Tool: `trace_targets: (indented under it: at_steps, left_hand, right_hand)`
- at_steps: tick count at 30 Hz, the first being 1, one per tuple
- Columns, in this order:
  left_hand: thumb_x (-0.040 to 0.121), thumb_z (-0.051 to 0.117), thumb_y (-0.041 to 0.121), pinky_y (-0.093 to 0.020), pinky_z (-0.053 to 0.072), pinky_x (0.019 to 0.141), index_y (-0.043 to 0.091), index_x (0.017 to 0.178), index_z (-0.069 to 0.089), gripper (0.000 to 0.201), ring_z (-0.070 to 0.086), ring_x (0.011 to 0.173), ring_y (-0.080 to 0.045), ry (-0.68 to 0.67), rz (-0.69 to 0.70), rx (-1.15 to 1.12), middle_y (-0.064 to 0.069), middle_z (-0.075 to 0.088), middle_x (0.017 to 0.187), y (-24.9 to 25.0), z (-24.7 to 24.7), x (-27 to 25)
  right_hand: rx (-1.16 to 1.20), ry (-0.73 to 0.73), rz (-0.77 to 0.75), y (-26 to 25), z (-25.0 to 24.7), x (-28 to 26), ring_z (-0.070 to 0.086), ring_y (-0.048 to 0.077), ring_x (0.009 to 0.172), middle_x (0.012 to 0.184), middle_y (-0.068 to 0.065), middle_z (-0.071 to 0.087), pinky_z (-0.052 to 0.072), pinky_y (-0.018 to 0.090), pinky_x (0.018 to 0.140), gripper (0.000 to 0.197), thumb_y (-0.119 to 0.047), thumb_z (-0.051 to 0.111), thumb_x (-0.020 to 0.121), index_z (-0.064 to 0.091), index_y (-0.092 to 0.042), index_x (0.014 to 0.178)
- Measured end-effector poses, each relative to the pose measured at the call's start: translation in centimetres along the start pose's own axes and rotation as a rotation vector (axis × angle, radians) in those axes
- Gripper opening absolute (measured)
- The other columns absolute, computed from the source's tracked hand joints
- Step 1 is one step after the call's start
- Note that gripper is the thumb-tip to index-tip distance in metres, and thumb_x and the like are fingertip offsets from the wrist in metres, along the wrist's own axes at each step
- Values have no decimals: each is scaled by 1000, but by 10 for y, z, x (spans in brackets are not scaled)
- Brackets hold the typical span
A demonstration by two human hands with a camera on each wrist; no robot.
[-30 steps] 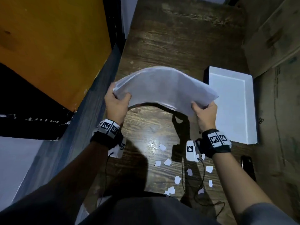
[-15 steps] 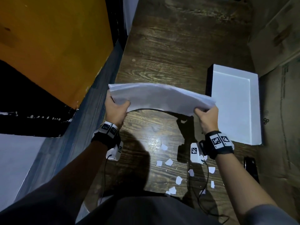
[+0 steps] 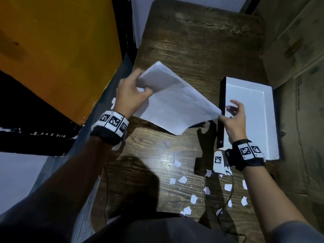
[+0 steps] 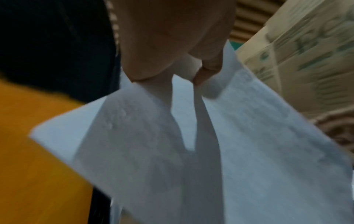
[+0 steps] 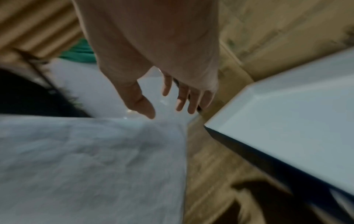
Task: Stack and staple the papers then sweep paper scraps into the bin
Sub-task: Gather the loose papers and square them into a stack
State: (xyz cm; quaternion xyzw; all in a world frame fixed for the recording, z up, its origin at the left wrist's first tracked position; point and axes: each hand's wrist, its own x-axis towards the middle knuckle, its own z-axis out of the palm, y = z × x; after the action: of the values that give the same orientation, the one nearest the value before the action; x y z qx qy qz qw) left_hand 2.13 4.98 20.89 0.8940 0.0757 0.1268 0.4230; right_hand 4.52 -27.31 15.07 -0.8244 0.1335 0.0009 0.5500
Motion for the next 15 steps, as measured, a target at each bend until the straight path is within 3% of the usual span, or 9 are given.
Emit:
trace_targets:
  at_steps: [2,4,6,9,11,12,15]
  left_hand:
    - [83,64,20,-34,43,69,11,105,62,23,65,88,-33,-72,108,185,-12,70,93,24,-5,9]
    - [84,62,22,-35,39,69,12,109,60,27,64,93,-36,-134,202,338,-15,71,97,52,-4,15]
    - [85,59,22,-35,34,69,12,112,58,29,63,98,-39,-196,258,433,-16,66,95,74,-2,17]
    - [87,58,21,-38,39,72,12,115,59,30,63,103,-40,-250,333,489,-12,59,94,94,-3,12]
    - [88,60,20,-39,42,87,16,123,61,35,60,114,-36,-174,368,432,-11,67,114,94,-8,9]
    - [88,64,20,-37,38,94,21,130,60,43,57,122,-32,-103,351,389,-7,65,127,89,-12,7]
    - [76,81,24,-39,31,110,28,150,41,85,40,142,-25,153,96,210,-1,44,154,63,-21,-5]
  right_hand:
    - [-127,-100,-185,-29,1,-1,42,11,128,140,3,43,34,8,101,78,1,75,72,38,-20,138]
    - [-182,-281,-295,-58,10,-6,34,4,134,148,-4,36,28,10,107,89,-8,82,69,35,-29,141]
    - [-91,-399,-324,-79,23,-12,44,-3,127,139,-8,47,39,12,102,82,-9,83,69,41,-34,134]
    - [82,-348,-298,-91,37,-18,64,-5,95,106,-10,67,52,16,78,45,2,70,79,57,-21,115]
    - [100,-255,-258,-92,40,-21,65,-9,81,92,-13,68,51,13,69,26,1,65,85,61,-17,103]
    - [100,-211,-250,-91,39,-22,64,-12,76,89,-14,67,51,10,66,23,0,64,85,61,-18,98]
    - [130,-102,-239,-84,30,-23,63,-11,74,85,-12,67,51,13,67,19,-2,66,84,62,-19,92]
